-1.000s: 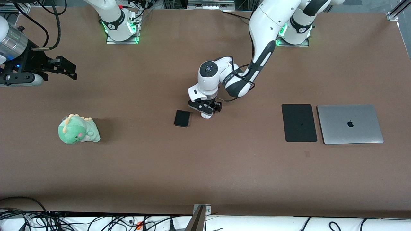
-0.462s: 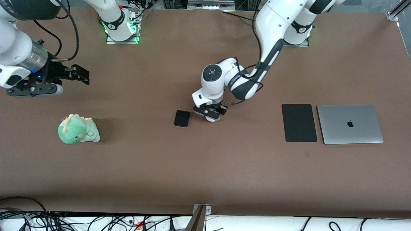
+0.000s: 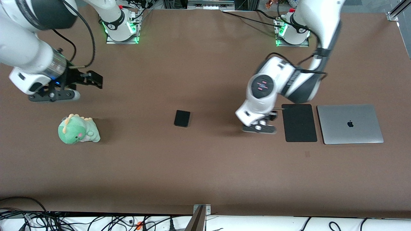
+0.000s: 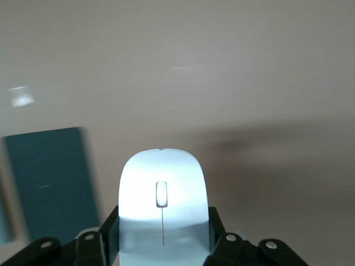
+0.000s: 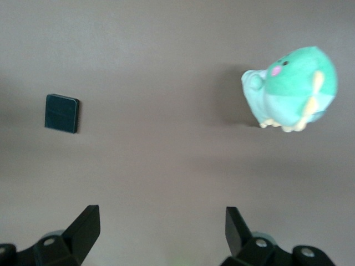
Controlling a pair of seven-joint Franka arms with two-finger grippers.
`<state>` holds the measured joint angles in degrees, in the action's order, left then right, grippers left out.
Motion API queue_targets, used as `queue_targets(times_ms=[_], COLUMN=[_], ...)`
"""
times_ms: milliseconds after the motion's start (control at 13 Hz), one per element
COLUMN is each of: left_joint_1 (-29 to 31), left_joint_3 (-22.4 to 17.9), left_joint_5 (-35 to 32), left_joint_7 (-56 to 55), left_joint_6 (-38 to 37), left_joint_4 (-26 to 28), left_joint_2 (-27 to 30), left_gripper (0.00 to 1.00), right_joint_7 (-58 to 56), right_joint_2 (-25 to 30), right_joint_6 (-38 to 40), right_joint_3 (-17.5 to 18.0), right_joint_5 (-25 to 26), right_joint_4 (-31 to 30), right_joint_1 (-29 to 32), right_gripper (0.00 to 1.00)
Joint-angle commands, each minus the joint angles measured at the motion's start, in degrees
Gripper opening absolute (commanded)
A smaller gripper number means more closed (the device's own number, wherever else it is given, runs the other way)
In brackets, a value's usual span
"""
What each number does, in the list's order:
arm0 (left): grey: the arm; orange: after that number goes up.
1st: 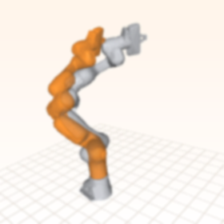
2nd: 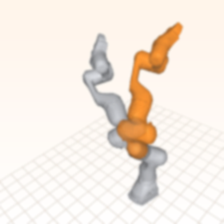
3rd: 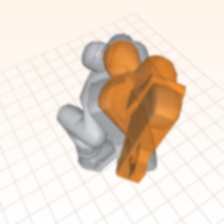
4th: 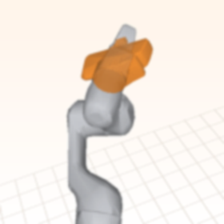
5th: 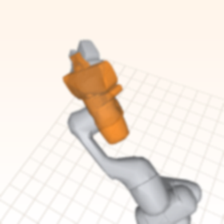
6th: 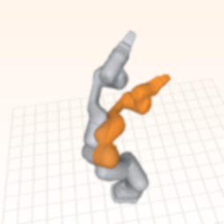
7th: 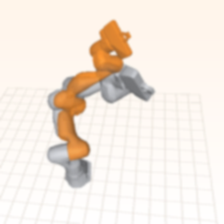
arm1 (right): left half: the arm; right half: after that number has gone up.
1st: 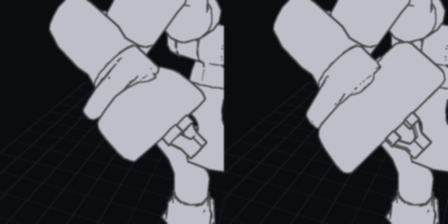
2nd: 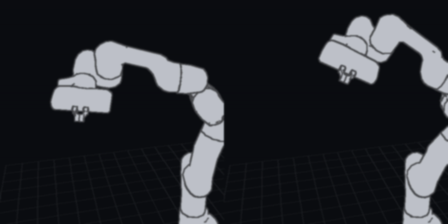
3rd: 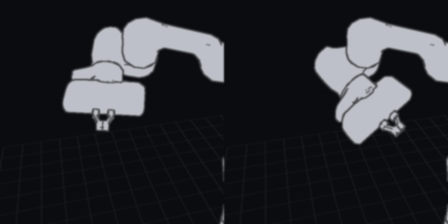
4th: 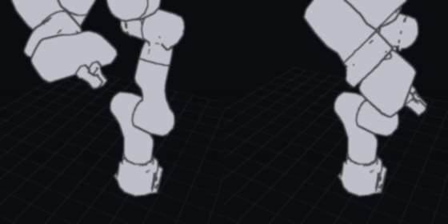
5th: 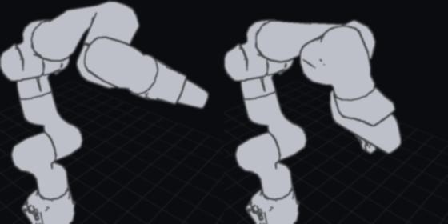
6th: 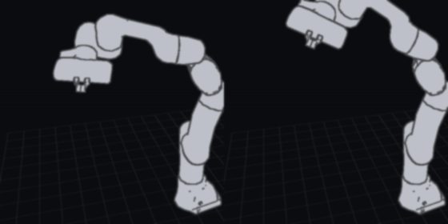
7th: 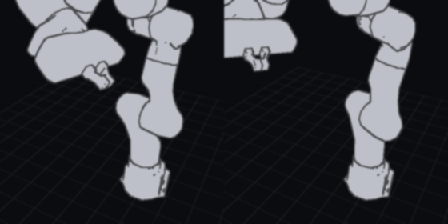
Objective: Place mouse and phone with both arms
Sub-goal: 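Carry the mouse to the mouse pad while the right gripper reaches the phone, then release the mouse on the pad while the right gripper grasps the phone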
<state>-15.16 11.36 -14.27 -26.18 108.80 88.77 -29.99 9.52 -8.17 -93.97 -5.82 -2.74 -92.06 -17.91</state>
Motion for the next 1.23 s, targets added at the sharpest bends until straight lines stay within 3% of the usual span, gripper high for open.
queue_targets(times_ms=[0,231,385,615,846,923,1000,1154], left_joint_1=[9.9,17.9,21.2,24.2,25.4,25.5,25.5,25.6], left_joint_3=[1.0,1.0,1.4,3.0,3.0,3.0,3.0,3.0], left_joint_5=[1.6,1.8,2.5,2.8,2.7,2.7,2.7,2.7], left_joint_7=[9.8,18.0,18.1,18.1,18.1,18.1,18.1,17.5], left_joint_6=[-2.4,-0.6,3.5,17.3,30.3,31.2,31.2,31.1], left_joint_4=[2.1,6.0,11.5,24.1,31.4,31.8,31.9,31.8], left_joint_2=[1.1,1.0,1.6,5.6,4.8,4.3,4.2,4.0], left_gripper=[0.24,0.23,0.23,0.24,0.24,0.27,0.33,1.0], right_joint_7=[8.3,20.4,26.9,33.0,37.8,38.9,39.5,39.6], right_joint_2=[0.6,-1.7,-6.0,-13.3,-20.3,-22.0,-23.4,-24.4], right_joint_6=[-9.3,-24.5,-29.8,-40.1,-50.7,-53.1,-54.3,-54.6], right_joint_3=[2.1,6.9,7.7,7.7,7.6,7.6,7.3,7.2], right_joint_5=[-1.3,-1.2,-1.2,-1.2,-0.9,-0.9,-0.7,1.4], right_joint_4=[-8.7,-17.3,-17.5,-17.5,-17.1,-16.7,-16.4,-16.4], right_joint_1=[-1.3,-2.7,-5.4,-9.8,-14.3,-15.5,-16.6,-17.0], right_gripper=[1.0,1.0,1.0,1.0,1.0,1.0,1.0,1.0])
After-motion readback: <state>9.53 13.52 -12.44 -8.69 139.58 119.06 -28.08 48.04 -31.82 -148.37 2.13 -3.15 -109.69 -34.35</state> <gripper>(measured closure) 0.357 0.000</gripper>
